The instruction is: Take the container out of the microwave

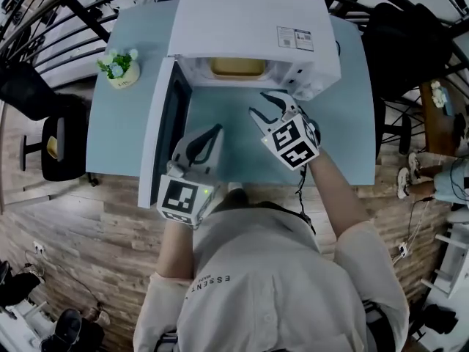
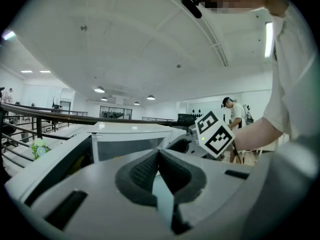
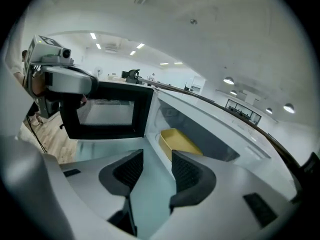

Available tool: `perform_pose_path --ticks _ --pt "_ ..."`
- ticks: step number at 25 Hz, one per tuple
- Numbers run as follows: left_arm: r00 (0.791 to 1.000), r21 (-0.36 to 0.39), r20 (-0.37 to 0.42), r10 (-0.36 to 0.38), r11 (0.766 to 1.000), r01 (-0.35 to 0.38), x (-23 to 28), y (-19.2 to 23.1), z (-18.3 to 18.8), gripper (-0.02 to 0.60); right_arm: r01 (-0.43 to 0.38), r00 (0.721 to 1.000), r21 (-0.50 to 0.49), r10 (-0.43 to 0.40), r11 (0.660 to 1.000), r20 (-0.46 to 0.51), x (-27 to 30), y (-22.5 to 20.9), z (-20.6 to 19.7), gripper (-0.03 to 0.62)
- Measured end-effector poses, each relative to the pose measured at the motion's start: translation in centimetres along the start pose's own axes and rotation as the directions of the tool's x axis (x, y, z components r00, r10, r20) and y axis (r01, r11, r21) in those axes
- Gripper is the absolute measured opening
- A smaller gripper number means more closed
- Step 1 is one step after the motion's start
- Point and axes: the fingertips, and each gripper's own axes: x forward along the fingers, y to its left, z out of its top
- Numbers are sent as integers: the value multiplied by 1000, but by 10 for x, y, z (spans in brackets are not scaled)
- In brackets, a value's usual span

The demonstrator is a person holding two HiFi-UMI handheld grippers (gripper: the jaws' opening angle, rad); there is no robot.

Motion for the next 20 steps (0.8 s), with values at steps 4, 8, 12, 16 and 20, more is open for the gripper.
perform_pose_path --ticks 4,8,12,16,20 --pt "1000 9 -1 -8 1000 8 11 14 -2 2 -31 997 -74 26 997 -71 40 -11 0 187" --pt "1000 1 -1 -15 1000 15 18 21 -6 2 -64 987 -174 37 983 -154 76 -22 -7 187" --pt "1000 2 -8 -27 1000 27 24 25 -10 2 -92 974 -237 37 967 -226 104 -35 -14 187" --pt "999 -14 -20 -25 1000 25 27 28 -14 2 -139 954 -291 50 947 -295 124 -38 -27 187" --pt "999 -4 -17 -27 1000 27 29 31 -16 2 -186 934 -359 50 915 -354 138 -41 -40 186"
